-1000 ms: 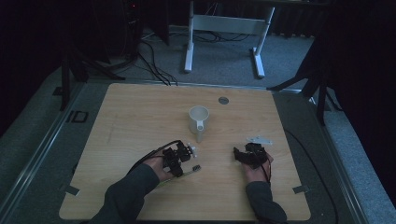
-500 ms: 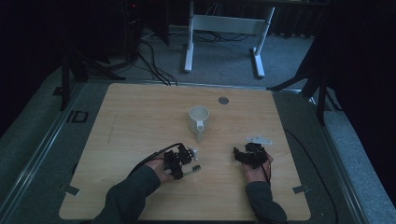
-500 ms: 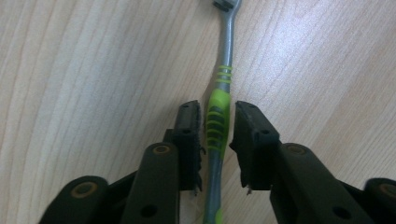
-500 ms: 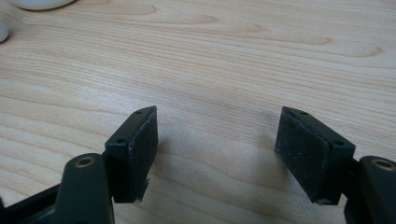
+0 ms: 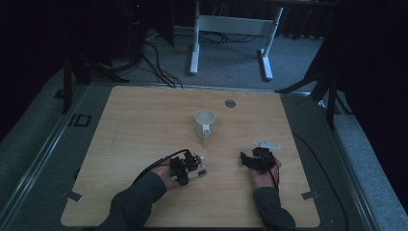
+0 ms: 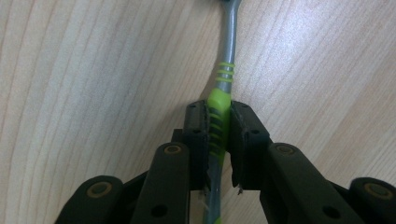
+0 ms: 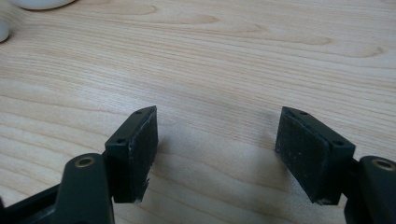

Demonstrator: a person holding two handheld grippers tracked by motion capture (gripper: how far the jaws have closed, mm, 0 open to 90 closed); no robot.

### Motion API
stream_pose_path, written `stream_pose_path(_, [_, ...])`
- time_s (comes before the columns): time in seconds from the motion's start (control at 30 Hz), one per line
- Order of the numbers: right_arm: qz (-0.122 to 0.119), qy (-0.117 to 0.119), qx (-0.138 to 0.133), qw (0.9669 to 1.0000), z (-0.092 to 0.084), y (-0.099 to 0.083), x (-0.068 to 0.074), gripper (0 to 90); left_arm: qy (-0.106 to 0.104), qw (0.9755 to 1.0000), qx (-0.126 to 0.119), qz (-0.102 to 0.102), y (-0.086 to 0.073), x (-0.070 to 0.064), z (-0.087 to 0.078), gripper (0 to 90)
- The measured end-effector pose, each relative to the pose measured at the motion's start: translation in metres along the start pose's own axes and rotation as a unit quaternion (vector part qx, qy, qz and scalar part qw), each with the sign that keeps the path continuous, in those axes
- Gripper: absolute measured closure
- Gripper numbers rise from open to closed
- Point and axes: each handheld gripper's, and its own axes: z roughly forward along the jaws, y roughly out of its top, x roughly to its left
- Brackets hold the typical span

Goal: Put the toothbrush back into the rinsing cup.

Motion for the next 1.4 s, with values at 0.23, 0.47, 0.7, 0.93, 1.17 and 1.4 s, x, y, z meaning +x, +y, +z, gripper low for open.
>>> stream_pose_path(0.23, [0.000,0.000,0.000,1.0000,0.000,0.000,0.000,29.4,0.006,1.0000,0.004,0.005,0.001,-0.002,0.000,80.6])
stream_pose_path(0.47, [0.000,0.001,0.000,1.0000,0.000,0.000,0.000,29.4,0.011,0.9999,-0.011,0.001,-0.002,-0.002,-0.007,81.1])
stream_pose_path(0.7, [0.000,0.001,0.000,1.0000,0.000,0.000,0.000,29.4,0.004,0.9990,-0.040,-0.019,-0.008,0.007,-0.020,81.2])
stream_pose_path(0.93, [-0.001,0.001,0.000,1.0000,0.000,0.000,0.000,29.4,0.006,0.9971,-0.065,-0.038,-0.013,0.015,-0.030,81.1])
stream_pose_path(1.17, [-0.001,0.001,-0.001,1.0000,0.000,0.000,0.000,29.4,0.007,0.9946,-0.088,-0.055,-0.018,0.022,-0.039,81.1])
stream_pose_path(1.4, [-0.001,0.001,0.000,1.0000,0.000,0.000,0.000,29.3,0.004,0.9925,-0.102,-0.066,-0.022,0.026,-0.044,81.0])
